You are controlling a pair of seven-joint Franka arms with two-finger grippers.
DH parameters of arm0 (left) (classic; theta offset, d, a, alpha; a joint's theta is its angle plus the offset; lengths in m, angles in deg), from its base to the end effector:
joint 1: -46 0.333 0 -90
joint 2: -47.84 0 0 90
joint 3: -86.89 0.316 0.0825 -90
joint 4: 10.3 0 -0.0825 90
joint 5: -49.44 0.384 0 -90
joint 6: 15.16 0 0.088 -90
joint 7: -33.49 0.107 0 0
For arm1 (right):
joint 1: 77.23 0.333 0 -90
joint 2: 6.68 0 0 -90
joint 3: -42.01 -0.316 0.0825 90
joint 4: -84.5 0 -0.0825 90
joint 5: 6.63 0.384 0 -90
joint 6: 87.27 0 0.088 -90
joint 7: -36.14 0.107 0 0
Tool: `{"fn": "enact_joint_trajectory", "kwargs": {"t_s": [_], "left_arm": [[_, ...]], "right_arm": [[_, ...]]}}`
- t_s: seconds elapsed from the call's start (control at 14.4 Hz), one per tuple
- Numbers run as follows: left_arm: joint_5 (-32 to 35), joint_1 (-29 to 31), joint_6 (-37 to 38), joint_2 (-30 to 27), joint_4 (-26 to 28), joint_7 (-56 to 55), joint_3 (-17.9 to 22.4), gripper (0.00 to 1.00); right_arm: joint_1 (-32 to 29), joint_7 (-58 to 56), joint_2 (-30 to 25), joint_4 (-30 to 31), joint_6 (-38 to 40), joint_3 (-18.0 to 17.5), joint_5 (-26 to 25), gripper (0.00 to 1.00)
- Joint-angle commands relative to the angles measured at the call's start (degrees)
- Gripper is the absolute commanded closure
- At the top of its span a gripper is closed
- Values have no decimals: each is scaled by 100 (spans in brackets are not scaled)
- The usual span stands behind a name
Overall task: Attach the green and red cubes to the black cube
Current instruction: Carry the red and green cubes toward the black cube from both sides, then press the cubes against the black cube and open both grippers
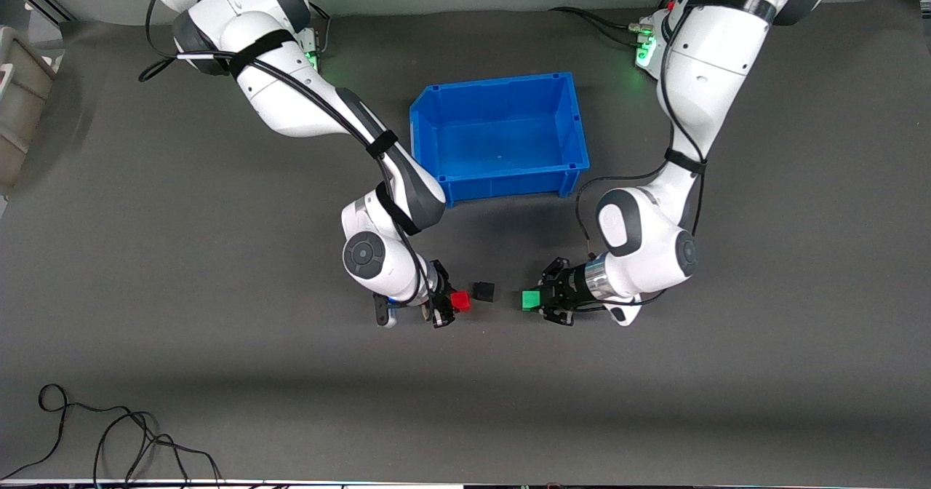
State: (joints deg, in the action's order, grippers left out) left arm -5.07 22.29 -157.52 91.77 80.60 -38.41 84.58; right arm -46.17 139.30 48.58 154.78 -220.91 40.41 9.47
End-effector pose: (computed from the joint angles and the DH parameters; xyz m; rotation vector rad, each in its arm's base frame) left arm 0.6406 -0.3042 0.1955 1.8391 1.8114 -0.5480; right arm 0.6488 0.4142 0.1965 -2.2042 1.9032 0.2467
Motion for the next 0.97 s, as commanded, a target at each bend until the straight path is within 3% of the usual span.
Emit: {"fn": "enact_joint_trajectory", "kwargs": {"t_s": [0.0,0.21,0.9], "left_arm": [[-76,-283,-46,186,-265,-289,99,96],[-103,-389,-414,344,-265,-298,21,96],[-103,-530,-520,379,-344,-806,-41,95]], "right_arm": [[49,187,-33,65,75,72,77,74],[75,380,-50,126,84,72,77,74],[181,803,-50,65,75,63,139,74]]}}
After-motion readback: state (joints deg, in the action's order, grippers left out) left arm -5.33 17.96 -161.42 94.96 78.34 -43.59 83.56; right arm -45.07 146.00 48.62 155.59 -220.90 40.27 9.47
